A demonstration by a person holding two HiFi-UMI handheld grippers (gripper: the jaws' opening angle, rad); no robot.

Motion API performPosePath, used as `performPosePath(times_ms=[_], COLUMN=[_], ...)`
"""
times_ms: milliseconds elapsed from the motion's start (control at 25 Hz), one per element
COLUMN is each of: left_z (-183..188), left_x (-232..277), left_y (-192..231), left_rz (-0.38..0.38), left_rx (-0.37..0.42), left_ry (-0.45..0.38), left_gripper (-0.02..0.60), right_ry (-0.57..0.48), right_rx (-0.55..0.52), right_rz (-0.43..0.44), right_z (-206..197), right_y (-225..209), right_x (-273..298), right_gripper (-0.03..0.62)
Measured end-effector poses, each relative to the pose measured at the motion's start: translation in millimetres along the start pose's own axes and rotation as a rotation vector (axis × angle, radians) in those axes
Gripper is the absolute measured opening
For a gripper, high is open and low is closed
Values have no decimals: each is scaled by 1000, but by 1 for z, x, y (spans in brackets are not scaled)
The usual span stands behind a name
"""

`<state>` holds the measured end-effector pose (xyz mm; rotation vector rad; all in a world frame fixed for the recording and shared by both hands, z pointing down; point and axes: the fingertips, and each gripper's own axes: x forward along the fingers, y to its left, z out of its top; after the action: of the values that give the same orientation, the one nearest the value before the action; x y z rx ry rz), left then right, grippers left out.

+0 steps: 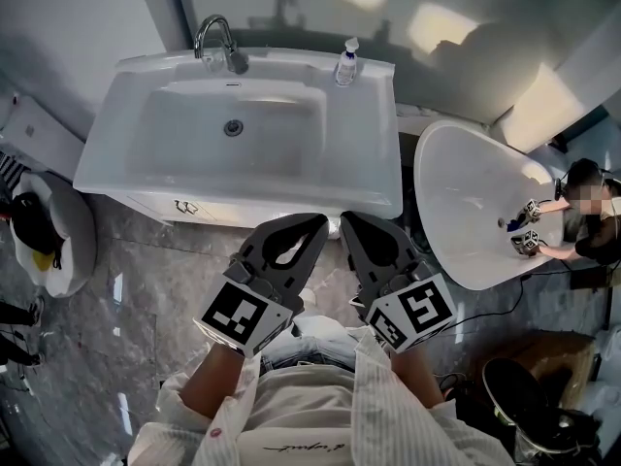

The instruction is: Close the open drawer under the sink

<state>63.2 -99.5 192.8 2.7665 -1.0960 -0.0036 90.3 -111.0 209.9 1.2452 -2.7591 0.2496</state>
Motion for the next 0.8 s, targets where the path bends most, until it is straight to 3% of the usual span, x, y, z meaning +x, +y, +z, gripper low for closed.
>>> performPosePath(times_ms=[800], left_z=[-7], left_x=[3], left_y=[-1], left_rz=[-17], left_rx=[-6], left_ry=[20], left_gripper=[15], right_ry=[27], right_rx=[1], right_rz=[18], right_z=[-7], right_y=[-1], right_x=[1], right_gripper=[8])
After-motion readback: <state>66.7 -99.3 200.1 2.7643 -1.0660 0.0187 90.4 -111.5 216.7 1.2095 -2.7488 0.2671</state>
